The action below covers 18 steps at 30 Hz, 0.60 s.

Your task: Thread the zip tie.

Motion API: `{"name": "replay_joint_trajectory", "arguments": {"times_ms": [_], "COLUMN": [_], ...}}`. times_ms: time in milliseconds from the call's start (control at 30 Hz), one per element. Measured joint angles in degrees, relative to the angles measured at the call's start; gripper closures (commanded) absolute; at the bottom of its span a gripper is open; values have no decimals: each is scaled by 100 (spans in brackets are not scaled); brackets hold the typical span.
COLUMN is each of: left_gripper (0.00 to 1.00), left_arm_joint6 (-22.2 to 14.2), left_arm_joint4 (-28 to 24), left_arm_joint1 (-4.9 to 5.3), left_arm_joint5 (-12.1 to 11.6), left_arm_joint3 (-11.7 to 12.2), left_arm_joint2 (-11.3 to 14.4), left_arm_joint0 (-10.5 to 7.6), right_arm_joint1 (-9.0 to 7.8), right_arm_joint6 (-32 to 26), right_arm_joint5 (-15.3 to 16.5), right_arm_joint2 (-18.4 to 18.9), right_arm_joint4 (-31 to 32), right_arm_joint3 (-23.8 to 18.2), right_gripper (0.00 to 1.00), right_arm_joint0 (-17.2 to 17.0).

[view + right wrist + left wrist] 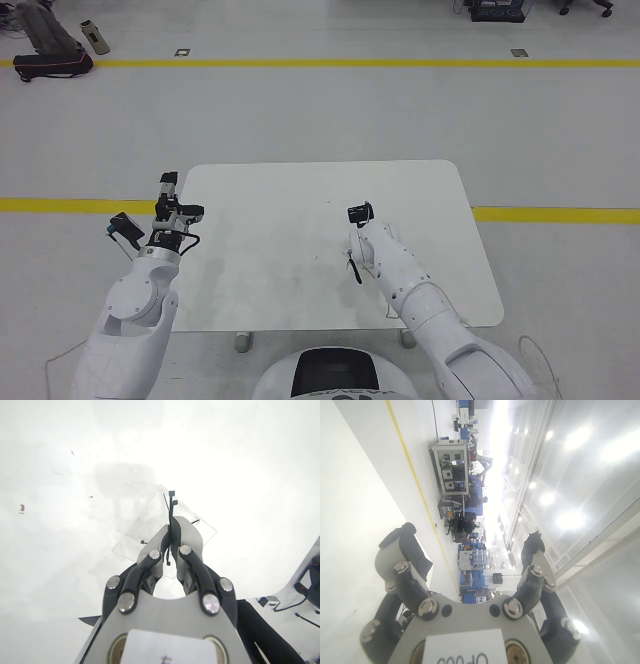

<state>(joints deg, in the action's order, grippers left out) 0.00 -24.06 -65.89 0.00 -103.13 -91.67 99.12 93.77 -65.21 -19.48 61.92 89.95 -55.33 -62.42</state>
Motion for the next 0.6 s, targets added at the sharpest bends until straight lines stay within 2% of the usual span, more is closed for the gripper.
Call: {"name": "replay_joint_trajectory", "arguments": {"times_ms": [600], "left_gripper": [0], "left_arm_joint6": [0], "left_arm_joint4": [0], "left_arm_joint1": [0], "left_arm_joint5": [0], "left_arm_joint3": [0], "left_arm_joint2": [0], "left_arm_joint0": [0], "right_arm_joint1": [52], "right_arm_joint6": [283], "right_arm_joint5": [0], "right_arm_joint2": [7], "right_arm_joint4": [0], "right_arm_joint3": [271], "right_gripper": [100], "right_arm_joint0": [133]}}
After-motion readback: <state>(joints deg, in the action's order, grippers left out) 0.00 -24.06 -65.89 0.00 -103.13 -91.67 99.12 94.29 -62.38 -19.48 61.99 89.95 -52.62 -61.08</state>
